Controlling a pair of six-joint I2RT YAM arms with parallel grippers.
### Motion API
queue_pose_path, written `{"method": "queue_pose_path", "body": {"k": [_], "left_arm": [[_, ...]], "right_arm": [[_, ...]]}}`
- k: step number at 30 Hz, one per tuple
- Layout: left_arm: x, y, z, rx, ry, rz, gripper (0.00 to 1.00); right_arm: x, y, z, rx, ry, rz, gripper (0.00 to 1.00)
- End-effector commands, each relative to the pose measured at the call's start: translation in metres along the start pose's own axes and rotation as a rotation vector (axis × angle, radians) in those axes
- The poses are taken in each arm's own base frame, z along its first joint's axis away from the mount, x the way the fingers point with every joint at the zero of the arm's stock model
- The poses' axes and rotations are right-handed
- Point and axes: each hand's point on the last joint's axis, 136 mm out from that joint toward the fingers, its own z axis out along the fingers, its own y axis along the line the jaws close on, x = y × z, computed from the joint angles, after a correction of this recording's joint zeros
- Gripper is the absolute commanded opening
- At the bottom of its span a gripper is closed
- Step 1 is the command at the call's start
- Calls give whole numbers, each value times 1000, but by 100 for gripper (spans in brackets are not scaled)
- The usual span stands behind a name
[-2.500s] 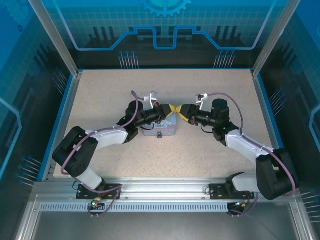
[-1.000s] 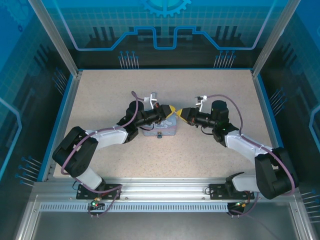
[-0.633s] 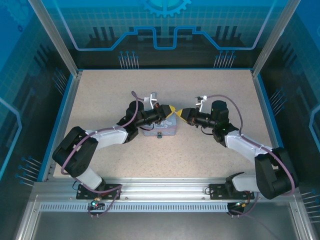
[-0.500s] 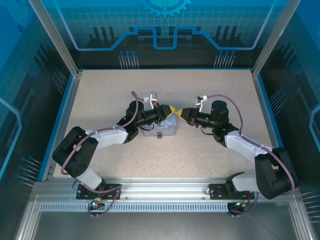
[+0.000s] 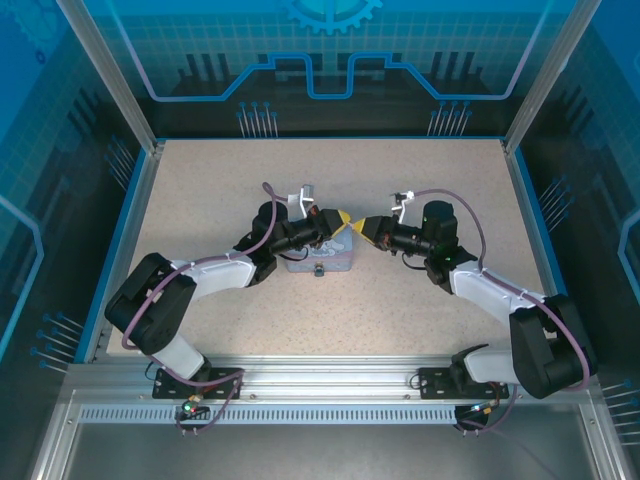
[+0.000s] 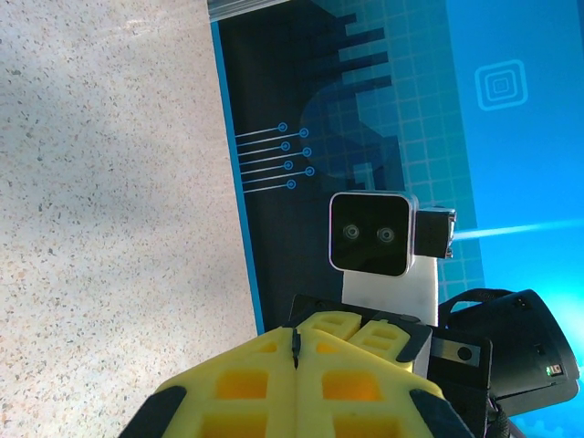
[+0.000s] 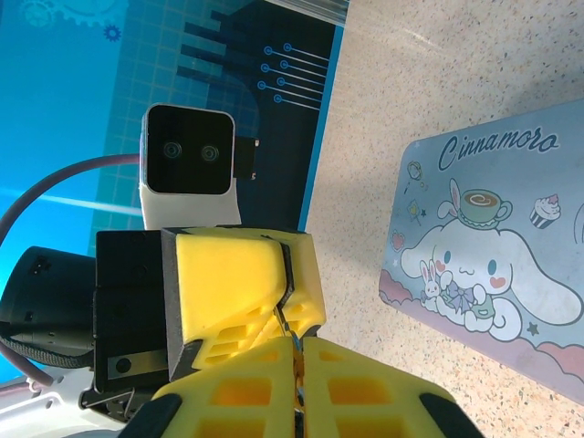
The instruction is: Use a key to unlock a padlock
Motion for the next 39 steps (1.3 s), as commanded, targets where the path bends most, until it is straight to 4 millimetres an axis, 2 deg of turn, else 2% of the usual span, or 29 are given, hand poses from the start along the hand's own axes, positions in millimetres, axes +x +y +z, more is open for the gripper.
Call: {"method": "queue_pose_path", "body": {"k": [1,4,12,13,14,17,22,23,25,27,33,39], "left_arm": [[-1,-16,4,32,-3,38,0],[1,-14,4,28,-5,36,0],[6,-13,1,29,-6,35,0],[6,-13,0,30,-13,37,7],[3,-15,-2,33,-23,45,29],[-12,-25,-13,25,-65,74,59],[-37,-37,-50,-42,-143,128,84],[-36,-37,-58,-67,-148,150,91],[-31,-32,-70,-140,-137,198,96],[-21,-22,-81,-214,-105,241,99],[14,38,-113,-513,-58,356,99],[47,87,-118,-511,-3,405,97]], "right_arm": [[-5,20,0,-53,1,-49,7],[-7,21,0,-57,-3,-48,0],[-9,19,1,-60,-16,-26,0],[-9,18,1,-59,-13,-24,0],[-8,16,1,-50,-10,-19,0],[-5,6,-1,-4,-6,-10,0],[0,-2,-6,47,2,-15,0],[0,-4,-7,62,4,-18,0],[1,-10,-8,96,6,-18,0],[0,-17,-9,130,0,-12,0],[-7,-31,6,139,7,33,0],[-20,-35,29,149,9,44,0]]}}
